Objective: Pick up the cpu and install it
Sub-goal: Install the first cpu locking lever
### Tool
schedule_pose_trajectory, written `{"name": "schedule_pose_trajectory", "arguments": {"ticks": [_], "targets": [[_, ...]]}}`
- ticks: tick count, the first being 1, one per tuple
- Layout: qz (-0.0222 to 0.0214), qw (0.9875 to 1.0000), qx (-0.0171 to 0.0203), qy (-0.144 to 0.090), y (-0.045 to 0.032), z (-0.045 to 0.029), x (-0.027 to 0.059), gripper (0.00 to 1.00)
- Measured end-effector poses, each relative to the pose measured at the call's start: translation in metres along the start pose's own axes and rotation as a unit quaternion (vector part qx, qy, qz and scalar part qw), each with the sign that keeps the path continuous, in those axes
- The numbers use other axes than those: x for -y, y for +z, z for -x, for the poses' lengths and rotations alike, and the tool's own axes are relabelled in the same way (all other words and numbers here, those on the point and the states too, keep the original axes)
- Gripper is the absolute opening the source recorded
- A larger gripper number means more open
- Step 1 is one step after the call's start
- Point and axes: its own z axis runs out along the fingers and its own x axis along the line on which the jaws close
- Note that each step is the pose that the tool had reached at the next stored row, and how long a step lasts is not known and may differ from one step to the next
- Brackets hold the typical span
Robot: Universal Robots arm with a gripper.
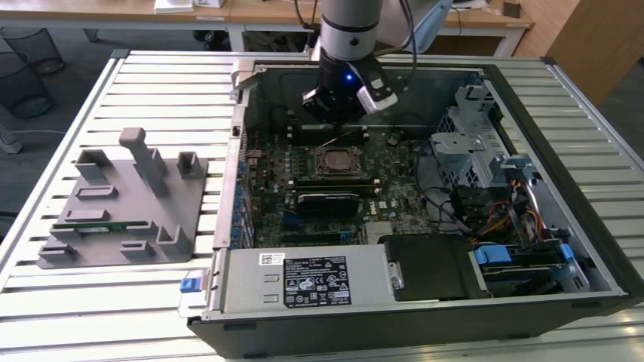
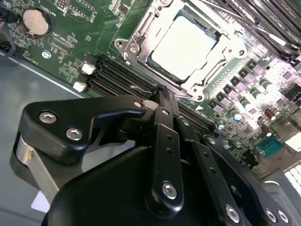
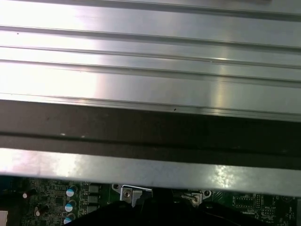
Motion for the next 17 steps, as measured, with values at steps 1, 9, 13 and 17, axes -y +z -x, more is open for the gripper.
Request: {"name": "schedule_pose_trajectory", "arguments": {"ticks": [1, 9, 13, 17], "targets": [[0.0000, 1.0000, 0.0000, 0.000, 0.0002, 0.0007, 0.0001, 0.11], [0.0000, 1.0000, 0.0000, 0.000, 0.0025, 0.0053, -0.0004, 0.11], [-0.0004, 1.0000, 0.0000, 0.000, 0.0043, 0.0072, -0.0006, 0.11], [-0.0017, 1.0000, -0.0001, 0.000, 0.0056, 0.0084, -0.0007, 0.11]]}}
